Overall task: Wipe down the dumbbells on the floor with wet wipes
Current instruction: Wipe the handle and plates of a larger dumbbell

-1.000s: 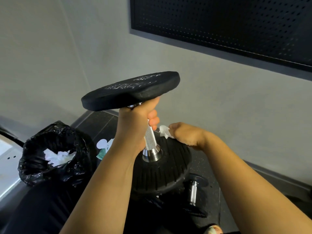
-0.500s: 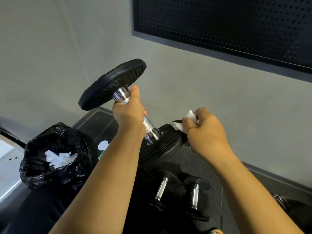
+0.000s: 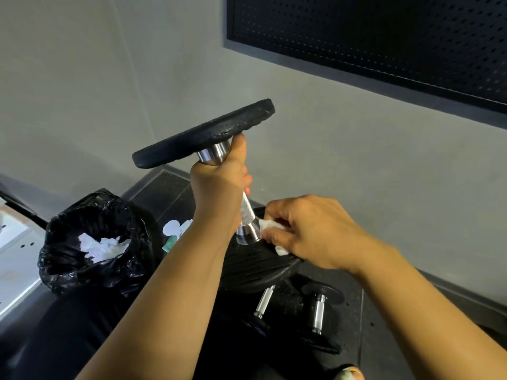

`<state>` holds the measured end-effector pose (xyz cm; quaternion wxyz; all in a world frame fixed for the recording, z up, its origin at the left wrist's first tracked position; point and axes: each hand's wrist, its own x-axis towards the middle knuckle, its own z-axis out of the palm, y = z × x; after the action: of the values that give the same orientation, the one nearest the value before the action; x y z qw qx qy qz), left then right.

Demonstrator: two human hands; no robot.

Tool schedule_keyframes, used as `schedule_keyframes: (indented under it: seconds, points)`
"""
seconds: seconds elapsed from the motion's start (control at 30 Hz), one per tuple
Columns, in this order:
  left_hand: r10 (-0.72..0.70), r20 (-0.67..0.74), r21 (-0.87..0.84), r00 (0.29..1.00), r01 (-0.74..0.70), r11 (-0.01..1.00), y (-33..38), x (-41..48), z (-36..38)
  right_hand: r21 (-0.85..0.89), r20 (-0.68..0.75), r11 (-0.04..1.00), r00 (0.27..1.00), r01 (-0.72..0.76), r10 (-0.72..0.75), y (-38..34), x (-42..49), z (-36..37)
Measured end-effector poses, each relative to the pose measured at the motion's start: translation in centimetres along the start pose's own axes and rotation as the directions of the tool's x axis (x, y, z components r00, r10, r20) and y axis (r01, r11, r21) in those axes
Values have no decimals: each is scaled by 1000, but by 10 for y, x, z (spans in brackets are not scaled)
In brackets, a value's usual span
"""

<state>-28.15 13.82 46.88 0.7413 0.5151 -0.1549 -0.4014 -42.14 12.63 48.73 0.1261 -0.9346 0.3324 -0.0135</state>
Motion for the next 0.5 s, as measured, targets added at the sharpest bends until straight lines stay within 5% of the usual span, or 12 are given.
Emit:
schedule_keyframes:
  seconds: [0.5]
  points:
    - [-12,373,13,928,8,1000,3,-8,-6,112,80,973,978,-201,192,38,49,23]
